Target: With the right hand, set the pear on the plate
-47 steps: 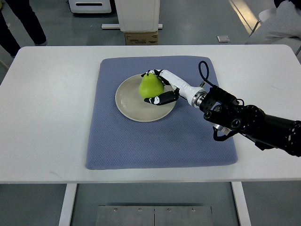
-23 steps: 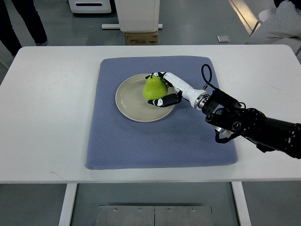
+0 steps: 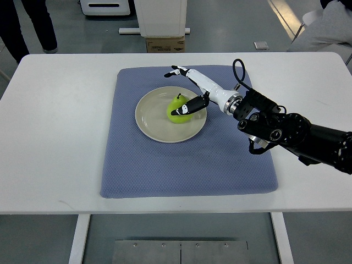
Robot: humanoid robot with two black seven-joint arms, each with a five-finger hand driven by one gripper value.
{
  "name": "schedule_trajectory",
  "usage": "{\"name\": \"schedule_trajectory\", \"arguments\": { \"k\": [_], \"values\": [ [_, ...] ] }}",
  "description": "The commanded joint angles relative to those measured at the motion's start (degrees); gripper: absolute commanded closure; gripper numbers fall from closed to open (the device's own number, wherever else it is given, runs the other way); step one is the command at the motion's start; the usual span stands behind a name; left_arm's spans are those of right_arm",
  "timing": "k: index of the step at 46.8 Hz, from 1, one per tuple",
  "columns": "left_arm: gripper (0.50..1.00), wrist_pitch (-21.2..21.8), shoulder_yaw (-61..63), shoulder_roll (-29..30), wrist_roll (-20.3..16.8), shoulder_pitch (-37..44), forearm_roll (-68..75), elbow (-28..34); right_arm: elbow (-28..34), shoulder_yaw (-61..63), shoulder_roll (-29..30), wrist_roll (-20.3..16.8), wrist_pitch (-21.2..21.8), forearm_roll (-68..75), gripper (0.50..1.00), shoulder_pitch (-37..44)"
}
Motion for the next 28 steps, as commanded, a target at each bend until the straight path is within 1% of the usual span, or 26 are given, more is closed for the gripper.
{"name": "schedule_trajectory", "arguments": {
  "k": [1,7,12,15,18,23,26,28],
  "values": [
    [0.500,0.0,0.0,0.0,0.0,0.0,-0.1,0.0,-0.2,2.8,0.0,-0.1,0.0,0.1,0.500,-0.1],
    [0.500,0.0,0.0,0.0,0.0,0.0,0.0,0.0,-0.4,11.1,0.0,-0.2,0.0,0.2,0.500,-2.0],
    [0.500,0.0,0.0,0.0,0.0,0.0,0.0,0.0,-0.3,18.0,0.0,-0.1,-0.1,0.3,0.500,-5.3],
    [0.500,0.0,0.0,0.0,0.0,0.0,0.0,0.0,-0.3,23.4,-2.5,-0.3,0.1,0.6,0.500,-8.2],
    [0.500,0.0,0.0,0.0,0.0,0.0,-0.1,0.0,-0.3,29.3,-3.7,-0.8,0.2,0.7,0.500,-11.1],
    [0.500,0.0,0.0,0.0,0.0,0.0,0.0,0.0,-0.3,38.3,-4.7,-4.3,1.0,2.2,0.500,-14.3],
    [0.500,0.0,0.0,0.0,0.0,0.0,-0.1,0.0,-0.3,41.8,-5.8,-6.6,1.8,4.3,0.500,-15.6],
    [0.500,0.0,0.0,0.0,0.0,0.0,-0.1,0.0,-0.3,43.5,-6.5,-7.3,2.5,5.8,0.500,-16.1]
  ]
}}
